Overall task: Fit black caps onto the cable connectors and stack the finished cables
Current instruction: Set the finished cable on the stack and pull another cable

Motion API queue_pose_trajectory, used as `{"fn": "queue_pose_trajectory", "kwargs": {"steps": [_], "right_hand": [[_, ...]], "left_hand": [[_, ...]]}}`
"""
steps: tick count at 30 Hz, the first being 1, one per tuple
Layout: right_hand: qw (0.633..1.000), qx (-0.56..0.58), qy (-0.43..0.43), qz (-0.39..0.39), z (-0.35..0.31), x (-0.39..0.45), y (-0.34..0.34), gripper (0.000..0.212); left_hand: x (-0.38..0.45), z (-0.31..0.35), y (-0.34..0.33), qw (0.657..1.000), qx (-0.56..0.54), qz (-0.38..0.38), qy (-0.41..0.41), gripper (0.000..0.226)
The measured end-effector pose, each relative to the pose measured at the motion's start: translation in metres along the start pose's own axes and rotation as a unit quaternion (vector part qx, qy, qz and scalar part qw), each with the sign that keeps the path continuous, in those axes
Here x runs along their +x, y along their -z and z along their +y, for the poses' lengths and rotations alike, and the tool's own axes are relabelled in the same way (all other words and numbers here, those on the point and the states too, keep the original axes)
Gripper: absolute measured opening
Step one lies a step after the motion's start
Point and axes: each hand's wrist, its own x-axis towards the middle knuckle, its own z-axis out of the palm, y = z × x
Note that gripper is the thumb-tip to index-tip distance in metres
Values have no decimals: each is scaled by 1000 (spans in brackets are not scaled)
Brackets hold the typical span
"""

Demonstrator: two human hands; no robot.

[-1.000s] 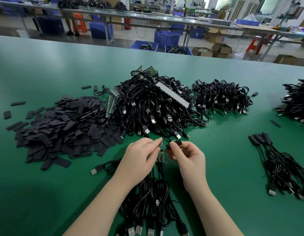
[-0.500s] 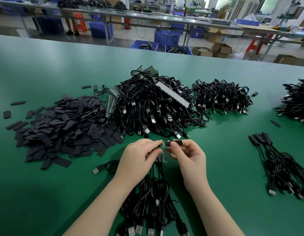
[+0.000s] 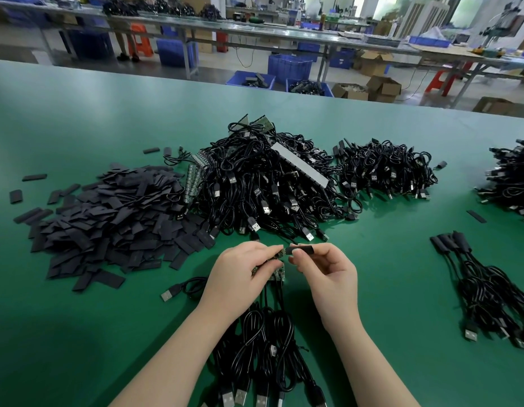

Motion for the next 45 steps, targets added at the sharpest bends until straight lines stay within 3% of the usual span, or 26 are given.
{"fn": "queue_pose_trajectory", "kwargs": {"steps": [5,14,19,22,25,29,39,45], "right_hand": [[1000,-3,11,-6,2,0,-1,24],[997,7,-46,-64,3,3,3,30],[994,18,-54,-88,3,2,2,13],[994,41,-63,-78,5,2,1,18],[995,46,-63,-69,7,1,1,18],[994,76,-67,-39,7,2,0,6],[995,61,-64,-35,11,2,-1,20],[996,69,-55,-14,12,0,-4,18]], "left_hand": [[0,-2,-1,1000,-13,-3,2,32],[-1,-5,0,998,-47,3,28,34],[-2,0,5,998,-51,14,43,44],[-1,3,6,995,-65,48,57,32],[0,7,8,997,-29,64,18,19],[-1,6,6,999,-6,33,1,19],[-1,10,5,998,37,45,6,18],[-3,12,3,998,40,47,-7,19]]}}
